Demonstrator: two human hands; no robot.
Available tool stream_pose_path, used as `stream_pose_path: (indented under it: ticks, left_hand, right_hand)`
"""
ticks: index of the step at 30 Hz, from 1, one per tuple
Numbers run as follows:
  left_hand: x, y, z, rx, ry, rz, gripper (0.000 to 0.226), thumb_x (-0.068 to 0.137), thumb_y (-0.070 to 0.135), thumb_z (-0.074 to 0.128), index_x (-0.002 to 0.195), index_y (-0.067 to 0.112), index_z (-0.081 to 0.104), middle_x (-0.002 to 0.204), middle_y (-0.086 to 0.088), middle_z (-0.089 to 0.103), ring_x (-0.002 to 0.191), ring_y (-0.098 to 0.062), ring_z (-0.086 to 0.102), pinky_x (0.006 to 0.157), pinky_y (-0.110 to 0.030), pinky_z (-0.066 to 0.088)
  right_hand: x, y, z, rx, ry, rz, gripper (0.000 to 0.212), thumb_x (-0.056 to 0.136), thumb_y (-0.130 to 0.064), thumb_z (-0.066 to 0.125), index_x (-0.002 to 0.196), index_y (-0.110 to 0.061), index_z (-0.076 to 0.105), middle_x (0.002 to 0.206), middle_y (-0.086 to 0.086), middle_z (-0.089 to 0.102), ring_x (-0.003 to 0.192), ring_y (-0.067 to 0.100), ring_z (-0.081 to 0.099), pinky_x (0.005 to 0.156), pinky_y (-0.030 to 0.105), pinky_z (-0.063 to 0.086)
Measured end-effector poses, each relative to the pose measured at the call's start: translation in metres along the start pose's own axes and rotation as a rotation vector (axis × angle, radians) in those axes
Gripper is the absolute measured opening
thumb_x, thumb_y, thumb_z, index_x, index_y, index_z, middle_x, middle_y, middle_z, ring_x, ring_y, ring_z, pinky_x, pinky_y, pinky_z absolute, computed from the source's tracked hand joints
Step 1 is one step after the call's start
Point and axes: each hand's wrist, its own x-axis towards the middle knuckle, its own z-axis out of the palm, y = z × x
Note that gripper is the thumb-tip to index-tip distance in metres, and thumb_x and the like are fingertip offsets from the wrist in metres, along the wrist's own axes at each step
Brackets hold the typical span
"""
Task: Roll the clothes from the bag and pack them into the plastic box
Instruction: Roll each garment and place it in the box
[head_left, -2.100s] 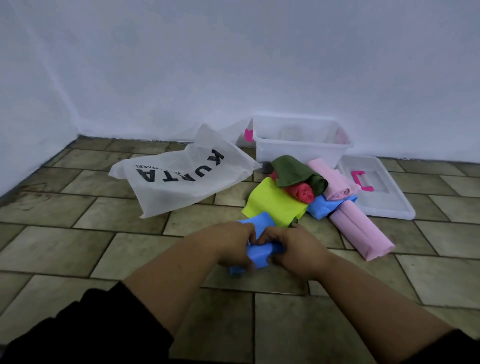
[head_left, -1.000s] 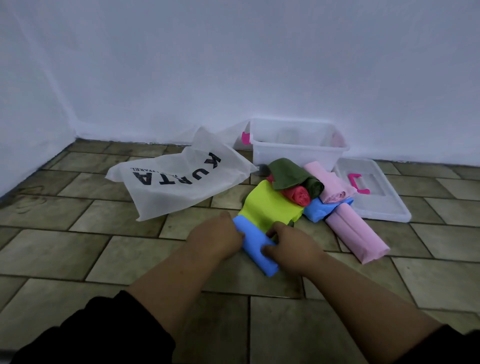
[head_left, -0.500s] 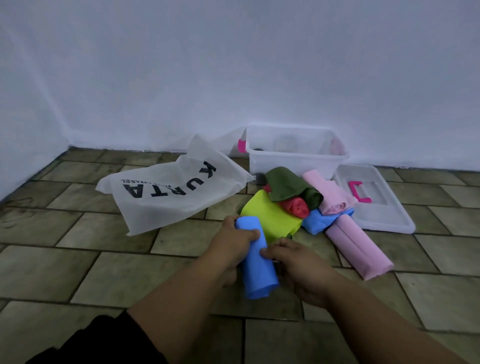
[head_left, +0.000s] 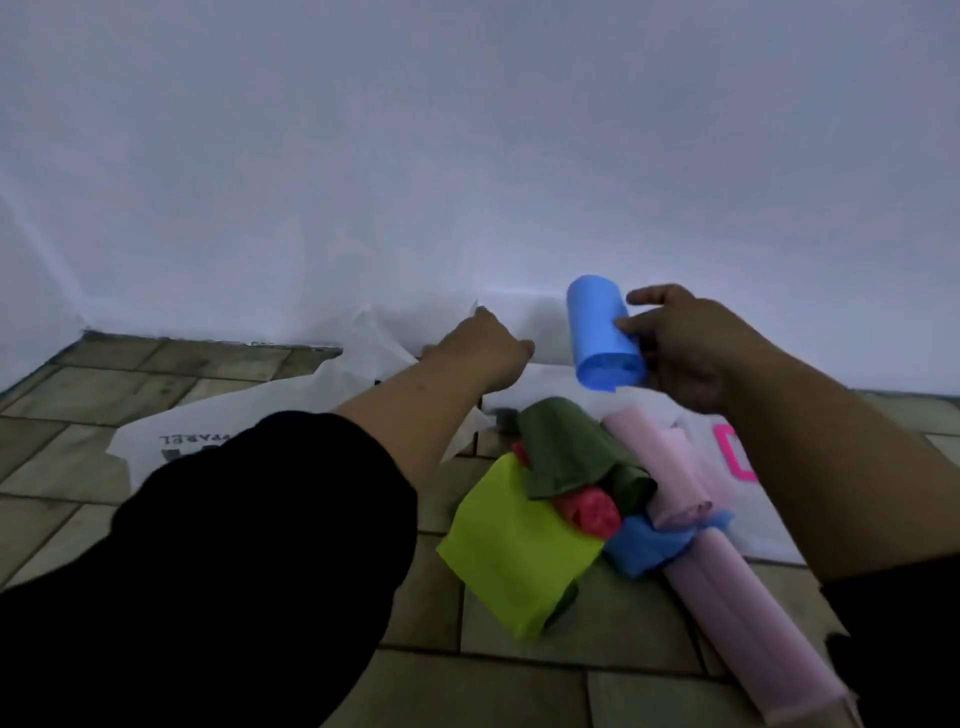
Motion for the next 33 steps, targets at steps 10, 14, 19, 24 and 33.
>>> stream_pose_path:
  ticks: [10, 14, 19, 24, 33]
  left_hand:
    - [0.037, 0.0, 0.021, 0.23, -0.121, -0.015, 0.068, 0.099, 0.037, 0.036, 0.148, 0.002, 0.004, 0.157, -0.014, 0.001, 0.141, -0.033, 0.017, 0.113, -0.051, 0.022]
    - [0.044, -0.007, 0.027, 0.185, -0.108, -0.025, 0.079, 0.097, 0.044, 0.036, 0.148, 0.004, -0.008, 0.158, -0.012, -0.003, 0.142, -0.032, 0.014, 0.114, -0.051, 0.019]
    - [0.048, -0.01, 0.031, 0.15, -0.082, -0.06, 0.082, 0.096, 0.043, 0.038, 0.148, 0.005, -0.012, 0.158, -0.01, -0.004, 0.143, -0.031, 0.011, 0.115, -0.051, 0.015]
    - [0.05, -0.006, 0.033, 0.143, -0.07, -0.095, 0.082, 0.096, 0.04, 0.042, 0.148, 0.005, -0.01, 0.157, -0.012, 0.001, 0.142, -0.033, 0.015, 0.114, -0.053, 0.021]
    - [0.036, -0.011, 0.029, 0.071, -0.005, 0.026, 0.078, 0.097, 0.045, 0.038, 0.149, 0.006, -0.005, 0.158, -0.013, -0.001, 0.143, -0.03, 0.014, 0.115, -0.045, 0.022]
  right_hand:
    - [0.118, 0.019, 0.044, -1.426, -0.308, 0.018, 0.034, 0.087, -0.008, 0.057, 0.121, -0.005, 0.062, 0.128, 0.017, 0.057, 0.107, 0.028, 0.056, 0.093, 0.036, 0.046]
    - [0.132, 0.03, 0.061, -1.555, -0.51, 0.061, 0.015, 0.088, -0.025, 0.056, 0.1, -0.022, 0.063, 0.123, 0.013, 0.058, 0.107, 0.028, 0.054, 0.101, 0.046, 0.041]
    - [0.141, 0.029, 0.051, -1.408, -0.435, 0.115, 0.03, 0.083, -0.032, 0.061, 0.109, -0.02, 0.069, 0.116, 0.007, 0.062, 0.103, 0.027, 0.058, 0.091, 0.041, 0.046]
    - [0.141, 0.033, 0.048, -1.391, -0.526, 0.105, 0.013, 0.087, -0.029, 0.056, 0.081, -0.037, 0.065, 0.085, -0.007, 0.055, 0.077, 0.01, 0.05, 0.081, 0.035, 0.039]
    - [0.08, -0.003, 0.023, -1.035, -0.176, -0.217, 0.028, 0.087, -0.014, 0.06, 0.114, -0.023, 0.065, 0.117, 0.007, 0.062, 0.102, 0.024, 0.061, 0.089, 0.039, 0.051]
